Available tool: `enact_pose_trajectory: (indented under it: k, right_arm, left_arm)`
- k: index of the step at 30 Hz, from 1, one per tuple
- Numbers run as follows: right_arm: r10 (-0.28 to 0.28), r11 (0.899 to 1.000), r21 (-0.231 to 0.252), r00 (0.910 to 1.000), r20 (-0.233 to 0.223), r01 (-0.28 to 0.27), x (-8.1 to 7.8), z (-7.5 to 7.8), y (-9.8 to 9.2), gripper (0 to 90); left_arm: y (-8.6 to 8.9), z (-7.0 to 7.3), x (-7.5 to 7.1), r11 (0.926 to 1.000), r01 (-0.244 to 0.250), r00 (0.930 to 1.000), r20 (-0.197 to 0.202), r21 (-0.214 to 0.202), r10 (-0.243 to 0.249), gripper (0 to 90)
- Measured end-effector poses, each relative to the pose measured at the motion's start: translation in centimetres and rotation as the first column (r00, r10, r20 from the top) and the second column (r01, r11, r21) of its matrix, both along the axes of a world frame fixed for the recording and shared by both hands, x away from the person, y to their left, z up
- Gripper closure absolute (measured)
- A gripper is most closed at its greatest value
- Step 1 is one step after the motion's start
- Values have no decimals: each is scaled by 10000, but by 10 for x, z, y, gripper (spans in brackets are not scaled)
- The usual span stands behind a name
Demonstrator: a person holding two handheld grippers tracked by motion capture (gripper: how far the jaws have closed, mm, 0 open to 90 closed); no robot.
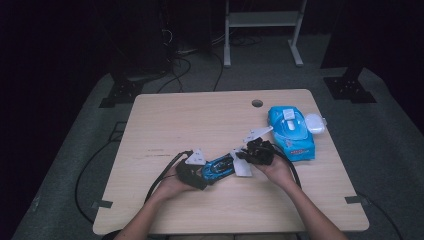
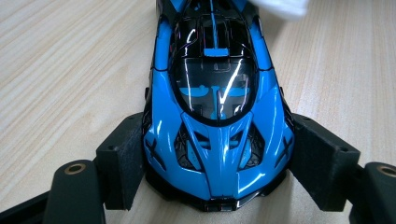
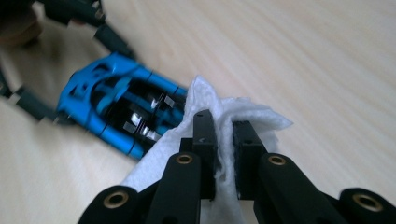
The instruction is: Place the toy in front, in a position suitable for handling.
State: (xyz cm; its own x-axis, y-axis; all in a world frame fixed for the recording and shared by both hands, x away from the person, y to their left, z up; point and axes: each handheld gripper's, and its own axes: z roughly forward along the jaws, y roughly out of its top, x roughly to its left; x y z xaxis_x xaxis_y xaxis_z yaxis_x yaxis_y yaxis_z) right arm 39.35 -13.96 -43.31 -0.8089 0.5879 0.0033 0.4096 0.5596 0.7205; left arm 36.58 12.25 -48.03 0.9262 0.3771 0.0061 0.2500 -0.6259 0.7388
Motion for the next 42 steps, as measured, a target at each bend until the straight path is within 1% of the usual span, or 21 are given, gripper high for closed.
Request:
enact_pose_trajectory:
  k: [3, 5, 6, 8, 9, 10, 11, 14, 16, 17, 18, 20, 23, 24, 27, 29, 31, 32, 36, 39, 42]
  right_arm:
    - [-239, 9997, 21, 9994, 236, 238, 9, -1, 10, 821]
    - [-319, 9995, 41, 9993, 175, 318, 16, -4, 16, 821]
    - [-319, 9995, 3, 9994, 120, 319, 18, -7, 18, 820]
    - [-310, 9994, 178, 9995, -22, 311, 20, -8, 16, 821]
    - [-362, 9992, 189, 9993, -71, 363, 19, -8, 13, 821]
    - [-274, 9996, 102, 9996, -31, 274, 18, -8, 8, 821]
    - [-286, 9994, 165, 9995, -130, 288, 16, -8, 5, 821]
    - [-305, 9992, 264, 9992, -272, 312, 5, -8, -10, 821]
    - [-299, 9993, 240, 9993, -219, 304, -2, -8, -17, 821]
    - [-246, 9995, 215, 9995, -212, 250, -5, -6, -20, 821]
    - [-212, 9995, 236, 9995, -222, 218, -9, -6, -22, 821]
    - [-78, 9999, 122, 9997, -229, 80, -14, -4, -23, 821]
    - [9, 10000, -36, 9999, -154, -9, -16, -3, -21, 821]
    - [9, 9999, -113, 9999, -112, -10, -15, -3, -19, 821]
    - [-83, 9999, -76, 9999, -58, 83, -7, -5, -12, 821]
    - [-231, 9997, 33, 9997, -111, 231, 0, -6, -7, 821]
    - [-331, 9994, 42, 9994, -108, 332, 9, -6, 0, 821]
    - [-406, 9990, 154, 9990, -172, 409, 14, -7, 5, 821]
    - [-431, 9986, 292, 9989, -165, 436, 24, -7, 17, 821]
    - [-460, 9985, 288, 9987, -221, 466, 26, -7, 14, 821]
    - [-479, 9984, 295, 9985, -260, 487, 23, -6, 5, 821]
  left_arm:
    - [0, 0, 0, 10000, 12, 10000, 8, 14, -12, 256]
    - [0, 0, 0, 10000, 32, 10000, 21, 36, -32, 256]
    - [0, 0, 0, 10000, -20, 10000, -27, -39, 20, 256]
    - [0, 0, 0, 10000, -13, 10000, -10, -11, 13, 256]
    - [0, 0, 0, 10000, -8, 10000, -9, -15, 8, 256]
    - [0, 0, 0, 10000, 12, 10000, 7, 3, -12, 256]
    - [0, 0, 0, 10000, 15, 10000, 11, 0, -15, 256]
    - [0, 0, 0, 10000, 14, 10000, -1, 2, -14, 256]
    - [0, 0, 0, 10000, 30, 10000, 0, 58, -30, 256]
    - [0, 0, 0, 10000, -8, 10000, -19, 5, 8, 256]
    - [0, 0, 0, 10000, 7, 10000, -12, 19, -7, 256]
    - [0, 0, 0, 10000, -7, 10000, -21, -13, 7, 256]
    - [0, 0, 0, 10000, 10, 10000, -10, 2, -10, 256]
    - [0, 0, 0, 10000, 28, 10000, -4, 26, -28, 256]
    - [0, 0, 0, 10000, 37, 10000, 11, 77, -37, 256]
    - [0, 0, 0, 10000, 25, 10000, 13, 46, -25, 256]
    - [0, 0, 1, 9999, 81, 10000, 32, 102, -81, 256]
    - [0, 0, 0, 10000, 42, 10000, 8, 31, -42, 256]
    - [0, 0, 0, 10000, 25, 10000, -13, 16, -25, 256]
    - [0, 0, 0, 10000, 6, 10000, -22, 19, -6, 256]
    - [0, 0, 0, 9999, 62, 10000, 26, 93, -62, 256]
